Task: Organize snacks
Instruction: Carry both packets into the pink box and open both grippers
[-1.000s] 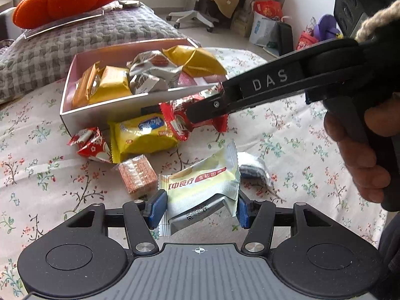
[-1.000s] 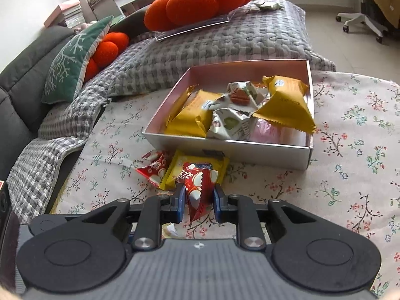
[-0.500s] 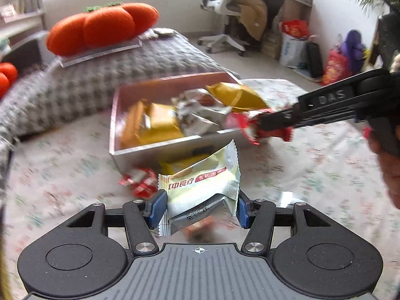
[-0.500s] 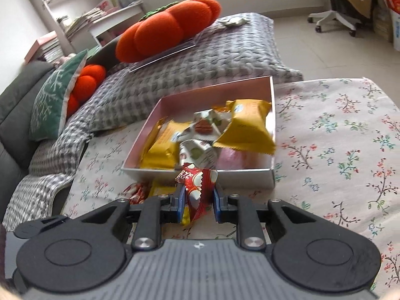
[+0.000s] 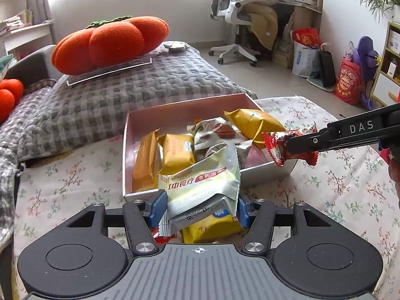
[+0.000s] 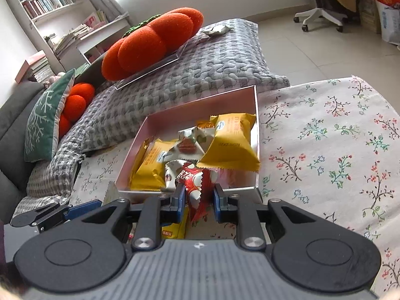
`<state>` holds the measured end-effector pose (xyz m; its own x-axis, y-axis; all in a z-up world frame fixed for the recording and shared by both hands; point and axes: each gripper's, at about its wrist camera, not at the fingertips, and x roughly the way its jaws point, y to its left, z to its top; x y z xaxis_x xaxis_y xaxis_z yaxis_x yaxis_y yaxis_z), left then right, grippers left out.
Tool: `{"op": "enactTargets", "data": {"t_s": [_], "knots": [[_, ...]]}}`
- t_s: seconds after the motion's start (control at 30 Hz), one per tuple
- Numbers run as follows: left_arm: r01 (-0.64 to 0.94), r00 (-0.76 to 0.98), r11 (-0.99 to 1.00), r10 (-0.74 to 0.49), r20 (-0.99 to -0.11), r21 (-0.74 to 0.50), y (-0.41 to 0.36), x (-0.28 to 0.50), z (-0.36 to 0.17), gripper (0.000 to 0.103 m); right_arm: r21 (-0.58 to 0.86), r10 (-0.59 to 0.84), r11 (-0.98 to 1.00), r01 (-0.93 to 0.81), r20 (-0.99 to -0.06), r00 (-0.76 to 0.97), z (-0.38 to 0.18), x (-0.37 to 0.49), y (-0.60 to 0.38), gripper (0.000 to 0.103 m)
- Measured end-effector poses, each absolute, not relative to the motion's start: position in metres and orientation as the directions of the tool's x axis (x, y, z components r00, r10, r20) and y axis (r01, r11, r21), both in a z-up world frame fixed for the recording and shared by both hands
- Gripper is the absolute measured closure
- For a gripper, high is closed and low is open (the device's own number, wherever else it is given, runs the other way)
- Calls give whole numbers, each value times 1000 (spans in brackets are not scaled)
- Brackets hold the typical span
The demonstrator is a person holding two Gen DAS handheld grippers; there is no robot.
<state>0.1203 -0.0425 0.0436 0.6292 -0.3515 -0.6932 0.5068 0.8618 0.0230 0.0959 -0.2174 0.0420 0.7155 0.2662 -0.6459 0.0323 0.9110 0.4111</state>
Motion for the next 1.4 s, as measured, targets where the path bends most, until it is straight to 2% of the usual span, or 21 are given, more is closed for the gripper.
{"op": "enactTargets", "data": {"t_s": [0.67,0.93,1.03,1.23,1.4], "knots": [[524,601,850,-326,-729,52,-90,193,17,49,385,273,923,20,-690,670,21,142,-230,83],[530,635,845,-336,-696,74,-98,204,13,48,374,265,927,17,-688,676,18,146,-230,82],[522,654,848,-328,-682,93,-100,202,13,47,358,238,933,35,-688,686,17,145,-232,77],[504,657,863,-366,-659,23,-89,198,21,43,346,200,936,56,-658,726,28,138,-237,59],[473,678,881,-364,-639,-1,-79,193,32,42,306,159,950,63,-648,745,34,132,-234,58]]}}
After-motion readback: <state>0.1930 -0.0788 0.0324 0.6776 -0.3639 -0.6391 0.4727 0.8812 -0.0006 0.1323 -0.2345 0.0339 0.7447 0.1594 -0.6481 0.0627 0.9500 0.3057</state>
